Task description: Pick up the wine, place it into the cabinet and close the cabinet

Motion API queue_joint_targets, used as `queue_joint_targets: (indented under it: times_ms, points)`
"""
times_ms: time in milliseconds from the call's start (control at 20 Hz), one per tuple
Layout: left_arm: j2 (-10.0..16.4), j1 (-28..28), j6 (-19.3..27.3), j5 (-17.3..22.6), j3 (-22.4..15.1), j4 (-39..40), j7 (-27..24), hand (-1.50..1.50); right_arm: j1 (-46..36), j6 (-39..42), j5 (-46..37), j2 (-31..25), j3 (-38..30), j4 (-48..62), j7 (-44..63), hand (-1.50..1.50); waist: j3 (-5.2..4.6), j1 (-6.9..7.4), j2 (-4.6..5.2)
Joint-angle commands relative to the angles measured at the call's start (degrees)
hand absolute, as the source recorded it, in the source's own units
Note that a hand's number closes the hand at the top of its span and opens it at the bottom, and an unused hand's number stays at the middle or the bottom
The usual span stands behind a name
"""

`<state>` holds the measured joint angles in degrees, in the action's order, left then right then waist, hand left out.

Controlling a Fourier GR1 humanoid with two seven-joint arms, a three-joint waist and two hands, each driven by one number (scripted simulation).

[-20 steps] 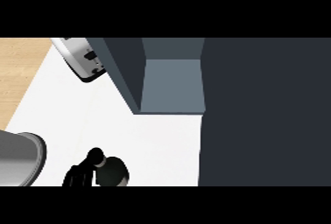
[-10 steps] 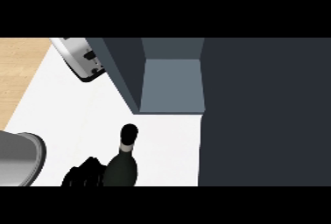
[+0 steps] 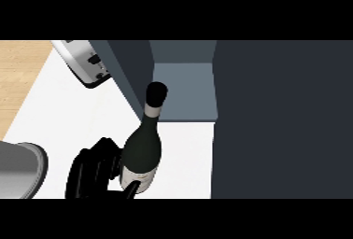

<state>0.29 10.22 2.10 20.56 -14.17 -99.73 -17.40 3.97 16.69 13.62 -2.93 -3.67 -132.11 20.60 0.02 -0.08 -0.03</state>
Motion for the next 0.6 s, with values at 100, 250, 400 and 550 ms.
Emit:
queue_joint_targets:
  times_ms: [100, 250, 400, 550]
  points:
    - [0.11, -6.73, 4.79, 0.99, 0.4, -3.47, 10.03, 1.5, -0.43, 0.17, 3.28, -1.61, -3.42, 0.38, 1.13, -1.5, -0.01, -0.02, 0.0]
    - [-0.28, -15.78, 13.16, 0.04, -5.74, 7.13, 1.39, 1.5, -1.76, -0.89, 5.61, -2.35, -3.73, -2.23, 4.4, -1.5, -0.03, -0.4, 0.04]
    - [-0.29, -19.86, 12.69, -0.42, 0.21, 6.93, 4.95, 1.5, 0.56, 1.59, 3.2, -1.67, -3.24, 1.32, -0.06, -1.5, -0.01, -0.17, 0.03]
    - [-0.29, -21.64, 20.91, -3.25, -6.18, 7.64, 3.09, 1.5, 1.04, 0.42, 1.26, -0.04, -1.47, 0.46, -0.62, -1.5, -0.01, -0.24, -0.01]
